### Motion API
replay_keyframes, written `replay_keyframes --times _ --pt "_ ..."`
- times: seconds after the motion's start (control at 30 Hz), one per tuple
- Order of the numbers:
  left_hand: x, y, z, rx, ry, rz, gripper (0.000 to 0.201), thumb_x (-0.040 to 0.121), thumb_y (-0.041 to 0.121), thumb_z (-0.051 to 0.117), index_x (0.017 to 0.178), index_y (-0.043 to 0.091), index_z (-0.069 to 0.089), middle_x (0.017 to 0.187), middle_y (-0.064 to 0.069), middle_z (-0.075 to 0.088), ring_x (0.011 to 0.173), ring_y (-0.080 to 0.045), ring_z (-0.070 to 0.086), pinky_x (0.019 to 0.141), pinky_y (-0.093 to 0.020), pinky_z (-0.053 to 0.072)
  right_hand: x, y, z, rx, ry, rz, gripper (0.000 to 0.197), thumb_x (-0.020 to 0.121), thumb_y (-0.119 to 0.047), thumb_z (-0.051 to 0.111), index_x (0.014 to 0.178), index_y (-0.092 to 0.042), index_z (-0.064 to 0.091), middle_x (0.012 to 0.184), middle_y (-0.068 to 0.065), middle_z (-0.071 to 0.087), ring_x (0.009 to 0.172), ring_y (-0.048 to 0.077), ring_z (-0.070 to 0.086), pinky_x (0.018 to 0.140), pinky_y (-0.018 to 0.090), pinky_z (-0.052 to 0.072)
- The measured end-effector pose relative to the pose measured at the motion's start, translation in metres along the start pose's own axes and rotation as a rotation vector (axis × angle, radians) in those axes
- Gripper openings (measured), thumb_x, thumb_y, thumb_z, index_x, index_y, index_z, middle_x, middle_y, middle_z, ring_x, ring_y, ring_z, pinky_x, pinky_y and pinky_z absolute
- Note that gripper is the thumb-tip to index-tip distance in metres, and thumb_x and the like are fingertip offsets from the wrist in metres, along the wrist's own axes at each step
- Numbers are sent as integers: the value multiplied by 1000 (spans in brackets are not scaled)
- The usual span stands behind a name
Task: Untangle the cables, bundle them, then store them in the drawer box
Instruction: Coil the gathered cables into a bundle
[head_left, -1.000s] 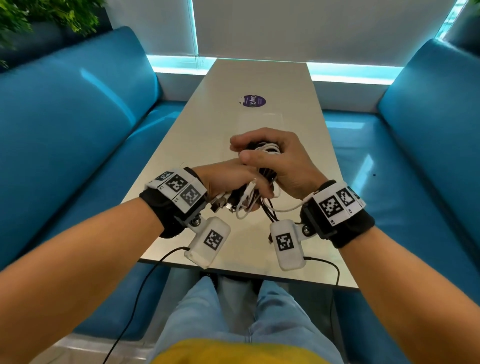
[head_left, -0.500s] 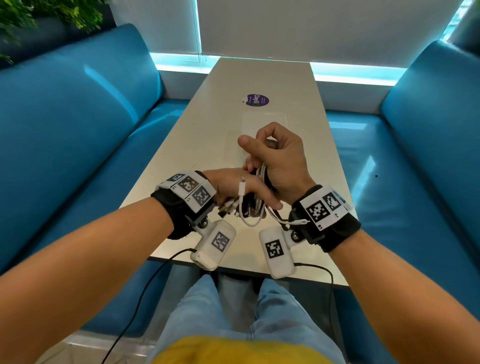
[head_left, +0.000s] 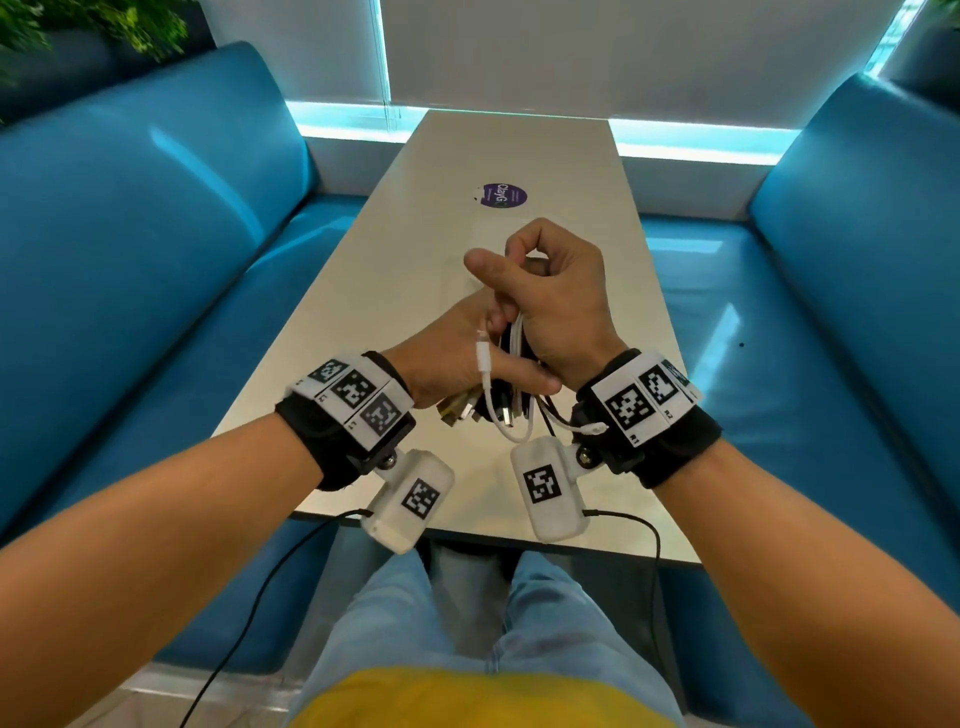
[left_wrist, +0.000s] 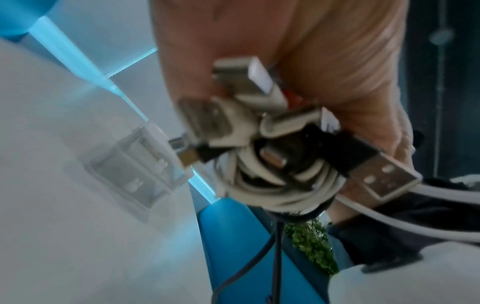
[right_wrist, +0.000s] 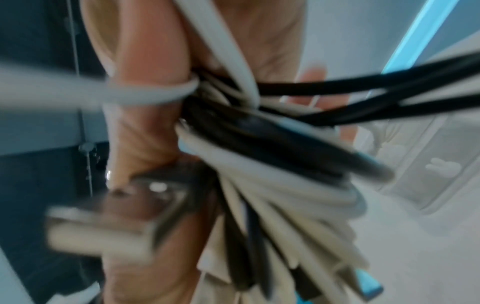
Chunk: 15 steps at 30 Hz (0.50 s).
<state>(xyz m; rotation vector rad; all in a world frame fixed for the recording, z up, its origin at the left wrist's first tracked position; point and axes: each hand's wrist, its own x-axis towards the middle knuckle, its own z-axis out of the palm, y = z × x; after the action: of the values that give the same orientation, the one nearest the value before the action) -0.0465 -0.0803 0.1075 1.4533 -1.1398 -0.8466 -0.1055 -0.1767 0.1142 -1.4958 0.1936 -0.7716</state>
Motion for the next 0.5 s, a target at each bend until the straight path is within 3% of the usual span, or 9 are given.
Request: replay_keyframes --times 0.07,0.13,0.27,0.37,0.43,0.5 --pt "4 -4 0 -63 39 -18 29 67 -12 73 89 1 59 74 -11 66 69 -22 65 67 -34 56 1 -5 1 54 -3 -1 32 82 -4 73 68 -10 45 41 2 48 37 22 46 45 24 43" --pt "7 -9 1 -140 36 -72 30 63 -7 74 90 -5 60 74 -13 65 68 -23 64 66 -35 55 1 -7 2 74 -13 -16 31 83 -4 72 68 -9 45 41 2 48 38 22 47 45 25 44" --pt "6 -16 4 -248 -56 -223 23 53 10 77 75 12 75 77 -9 72 74 -23 68 81 -38 53 -5 -8 4 57 -74 -61 28 85 -6 70 71 -7 46 43 2 48 41 25 46 47 28 46" --pt "3 -11 5 -150 -47 -253 8 59 10 75 66 14 75 73 -11 70 72 -27 65 76 -37 51 -6 -7 3 25 -96 -69 21 89 -9 66 77 -5 49 45 0 51 43 22 50 50 30 50" --pt "2 -5 3 -116 -2 -252 12 66 6 68 59 15 71 64 -7 67 60 -20 64 63 -30 53 -3 -9 1 -70 -133 -91 15 93 -17 61 85 -8 52 54 -1 58 54 21 59 61 35 56" --pt "2 -2 1 -109 44 -233 19 73 0 66 63 16 70 62 -7 66 58 -20 62 62 -32 53 1 -10 -6 -240 -197 -85 19 94 -32 57 105 -17 54 82 -2 65 82 16 66 82 36 55"
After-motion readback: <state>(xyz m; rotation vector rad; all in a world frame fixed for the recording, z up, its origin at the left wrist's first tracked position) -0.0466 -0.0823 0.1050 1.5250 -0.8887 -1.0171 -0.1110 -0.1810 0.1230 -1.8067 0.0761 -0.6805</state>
